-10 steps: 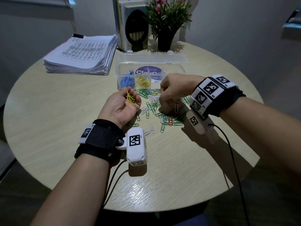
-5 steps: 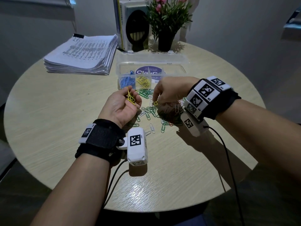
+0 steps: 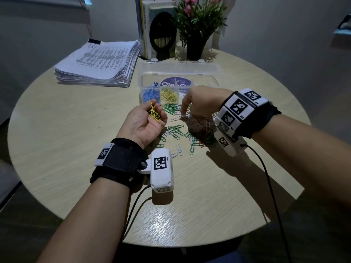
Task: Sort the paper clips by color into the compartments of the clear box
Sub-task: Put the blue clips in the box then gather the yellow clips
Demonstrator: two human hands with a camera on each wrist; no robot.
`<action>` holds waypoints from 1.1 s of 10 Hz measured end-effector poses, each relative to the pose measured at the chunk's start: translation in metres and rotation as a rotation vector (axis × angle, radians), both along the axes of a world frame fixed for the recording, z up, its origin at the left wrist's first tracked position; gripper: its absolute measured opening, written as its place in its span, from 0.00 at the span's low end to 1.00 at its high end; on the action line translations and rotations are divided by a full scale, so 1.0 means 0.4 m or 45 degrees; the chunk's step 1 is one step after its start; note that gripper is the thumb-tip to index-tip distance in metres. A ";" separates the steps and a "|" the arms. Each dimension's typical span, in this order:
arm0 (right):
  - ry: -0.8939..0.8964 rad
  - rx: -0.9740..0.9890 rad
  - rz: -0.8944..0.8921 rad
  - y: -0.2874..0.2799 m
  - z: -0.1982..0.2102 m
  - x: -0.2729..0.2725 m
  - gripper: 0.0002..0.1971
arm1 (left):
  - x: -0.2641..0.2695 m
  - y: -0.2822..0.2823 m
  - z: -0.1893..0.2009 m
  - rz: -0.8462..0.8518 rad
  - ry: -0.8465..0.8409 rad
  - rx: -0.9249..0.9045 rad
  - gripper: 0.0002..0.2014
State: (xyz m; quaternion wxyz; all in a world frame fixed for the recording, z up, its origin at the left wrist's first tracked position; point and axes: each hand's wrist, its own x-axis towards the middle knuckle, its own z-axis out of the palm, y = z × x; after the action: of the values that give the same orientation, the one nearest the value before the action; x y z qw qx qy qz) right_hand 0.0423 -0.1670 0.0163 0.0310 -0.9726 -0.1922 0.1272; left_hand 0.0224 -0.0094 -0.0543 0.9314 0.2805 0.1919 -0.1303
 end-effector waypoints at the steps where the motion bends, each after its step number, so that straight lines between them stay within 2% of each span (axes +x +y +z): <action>1: 0.027 -0.051 -0.018 0.003 -0.008 0.001 0.24 | 0.002 -0.003 -0.001 -0.004 0.007 0.010 0.10; 5: -0.047 -0.299 -0.105 0.010 -0.028 0.024 0.12 | 0.000 -0.001 0.002 -0.006 0.006 0.003 0.09; 6: -0.081 -0.271 -0.113 0.015 -0.023 0.023 0.11 | 0.000 -0.002 0.001 -0.015 0.005 0.007 0.10; 7: -0.057 -0.148 -0.016 0.025 -0.020 0.016 0.16 | 0.000 -0.003 0.002 -0.013 -0.001 0.015 0.10; 8: -0.035 -0.171 0.000 0.026 -0.035 0.015 0.16 | -0.001 -0.004 0.003 -0.007 0.002 0.021 0.10; 10: -0.050 -0.143 0.031 0.020 -0.048 0.014 0.11 | -0.001 -0.002 0.004 -0.016 -0.001 0.019 0.09; 11: -0.074 -0.168 0.033 0.024 -0.057 0.004 0.12 | 0.000 -0.002 0.002 -0.018 -0.005 0.024 0.10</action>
State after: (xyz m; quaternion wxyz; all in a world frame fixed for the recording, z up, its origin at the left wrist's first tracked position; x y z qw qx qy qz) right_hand 0.0437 -0.1575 -0.0066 -0.0402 -0.9732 -0.1969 0.1118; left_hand 0.0223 -0.0102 -0.0535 0.9281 0.2910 0.1892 -0.1346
